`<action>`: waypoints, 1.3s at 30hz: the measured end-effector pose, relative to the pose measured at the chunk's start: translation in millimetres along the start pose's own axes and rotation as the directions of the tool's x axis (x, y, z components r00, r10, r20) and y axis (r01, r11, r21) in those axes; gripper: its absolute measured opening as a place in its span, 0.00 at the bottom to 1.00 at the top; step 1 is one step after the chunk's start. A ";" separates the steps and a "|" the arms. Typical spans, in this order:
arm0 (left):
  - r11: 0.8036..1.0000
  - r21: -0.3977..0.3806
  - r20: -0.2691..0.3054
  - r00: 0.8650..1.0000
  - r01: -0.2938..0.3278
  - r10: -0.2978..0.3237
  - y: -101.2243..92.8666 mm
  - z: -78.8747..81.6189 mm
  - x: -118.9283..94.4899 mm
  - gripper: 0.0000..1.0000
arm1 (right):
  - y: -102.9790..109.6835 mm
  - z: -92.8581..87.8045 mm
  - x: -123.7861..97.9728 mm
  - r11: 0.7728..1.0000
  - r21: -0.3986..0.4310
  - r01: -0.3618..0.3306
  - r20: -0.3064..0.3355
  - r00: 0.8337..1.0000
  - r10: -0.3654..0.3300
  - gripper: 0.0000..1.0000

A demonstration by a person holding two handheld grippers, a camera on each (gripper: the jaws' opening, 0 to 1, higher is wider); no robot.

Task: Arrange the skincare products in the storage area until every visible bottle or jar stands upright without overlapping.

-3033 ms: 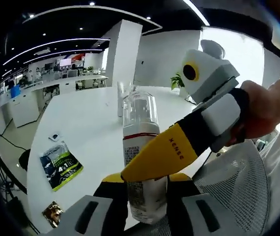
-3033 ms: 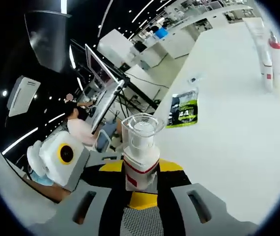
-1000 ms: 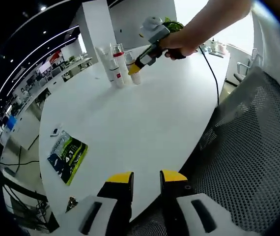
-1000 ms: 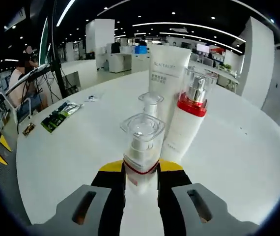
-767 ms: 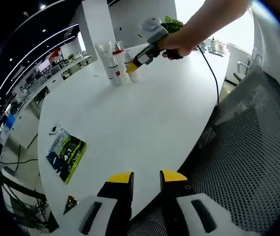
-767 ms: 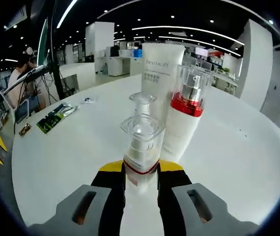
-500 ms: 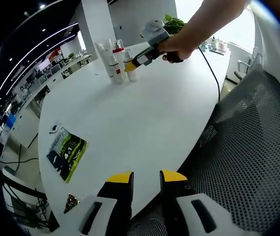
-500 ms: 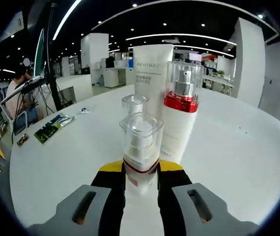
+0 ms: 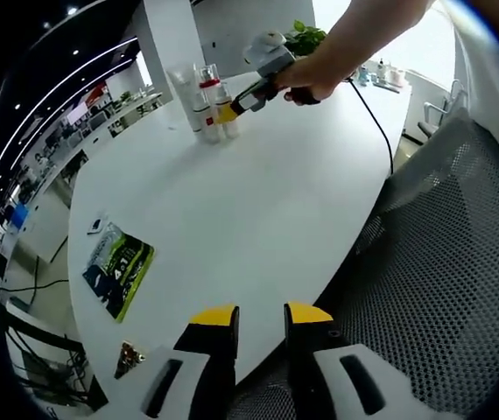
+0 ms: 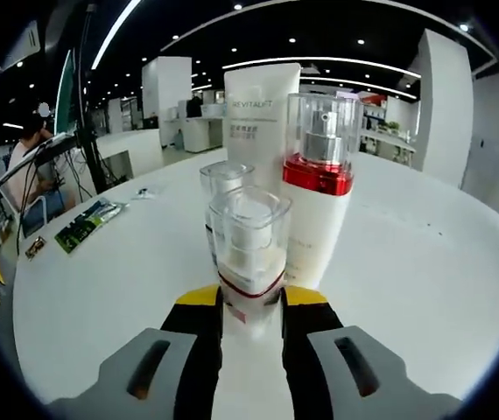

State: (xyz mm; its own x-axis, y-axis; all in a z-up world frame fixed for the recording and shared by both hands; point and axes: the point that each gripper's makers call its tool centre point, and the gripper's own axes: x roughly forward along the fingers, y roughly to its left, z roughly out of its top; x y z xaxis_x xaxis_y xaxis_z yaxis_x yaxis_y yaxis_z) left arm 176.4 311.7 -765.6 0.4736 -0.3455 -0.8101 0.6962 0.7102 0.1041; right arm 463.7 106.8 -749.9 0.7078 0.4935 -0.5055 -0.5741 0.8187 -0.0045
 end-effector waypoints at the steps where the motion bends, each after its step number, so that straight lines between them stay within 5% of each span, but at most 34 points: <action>1: 1.000 -0.003 0.004 1.000 -0.002 0.003 0.5 0.6 -0.3 0.21 | 0.3 -1.1 -0.8 1.000 0.015 -0.005 0.003 1.000 0.005 0.26; 39: 0.999 0.032 -0.004 1.000 -0.012 0.013 1.9 -0.9 -0.1 0.20 | -8.8 -8.7 -2.1 0.998 0.051 0.033 -0.067 0.997 -0.030 0.22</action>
State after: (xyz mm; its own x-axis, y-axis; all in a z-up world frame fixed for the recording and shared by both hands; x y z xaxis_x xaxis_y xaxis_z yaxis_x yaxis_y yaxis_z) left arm 177.2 313.6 -765.9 0.4800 -0.3338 -0.8113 0.7069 0.6948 0.1324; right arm 463.7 96.0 -756.3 0.6953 0.4484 -0.5617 -0.5286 0.8486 0.0231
